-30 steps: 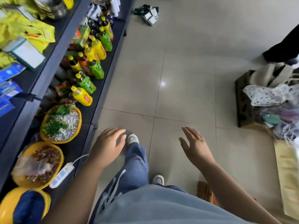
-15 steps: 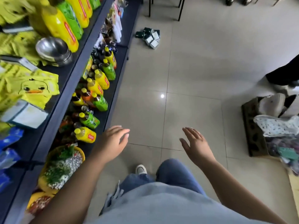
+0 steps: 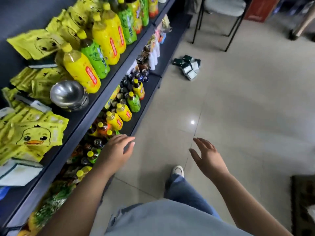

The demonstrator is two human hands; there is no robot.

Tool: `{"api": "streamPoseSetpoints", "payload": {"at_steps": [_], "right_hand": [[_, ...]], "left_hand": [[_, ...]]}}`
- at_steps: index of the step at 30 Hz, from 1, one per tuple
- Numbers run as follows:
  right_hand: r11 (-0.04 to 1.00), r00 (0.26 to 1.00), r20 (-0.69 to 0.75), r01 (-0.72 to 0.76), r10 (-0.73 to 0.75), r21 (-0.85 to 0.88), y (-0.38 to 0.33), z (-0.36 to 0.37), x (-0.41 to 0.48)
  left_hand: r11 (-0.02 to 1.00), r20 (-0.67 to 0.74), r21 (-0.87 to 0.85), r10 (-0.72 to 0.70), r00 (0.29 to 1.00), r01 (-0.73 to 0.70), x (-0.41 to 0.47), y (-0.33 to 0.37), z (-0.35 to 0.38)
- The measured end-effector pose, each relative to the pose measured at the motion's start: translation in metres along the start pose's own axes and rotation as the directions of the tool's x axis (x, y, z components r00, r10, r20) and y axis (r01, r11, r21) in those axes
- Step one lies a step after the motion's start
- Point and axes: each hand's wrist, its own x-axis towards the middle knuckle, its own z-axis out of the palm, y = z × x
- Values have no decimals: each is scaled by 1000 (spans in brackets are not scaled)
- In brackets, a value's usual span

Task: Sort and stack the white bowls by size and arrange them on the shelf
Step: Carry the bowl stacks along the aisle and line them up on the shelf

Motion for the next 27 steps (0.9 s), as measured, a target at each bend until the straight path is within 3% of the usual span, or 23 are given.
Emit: {"api": "streamPoseSetpoints", "payload": {"at_steps": [8, 15, 19, 22, 27], "right_hand": [[967, 966, -31, 256, -256, 2, -20, -76, 157], [866, 866, 1, 499, -499, -30, -91, -101, 267], [787, 785, -72, 617, -616, 4, -151, -120, 327], [689, 680, -140, 725, -720, -23, -206, -145, 373], [532, 513, -242, 846, -823, -16, -296, -184, 431]], "left_hand": [[995, -130, -6, -98, 987, 98, 115, 36, -31], [989, -288, -17, -143, 947, 145, 189, 36, -75], [988, -427, -12, -145, 893, 155, 233, 31, -116], [988, -529, 15, -124, 840, 155, 271, 21, -161], [984, -727, 40, -89, 681, 171, 326, 0, -230]]}}
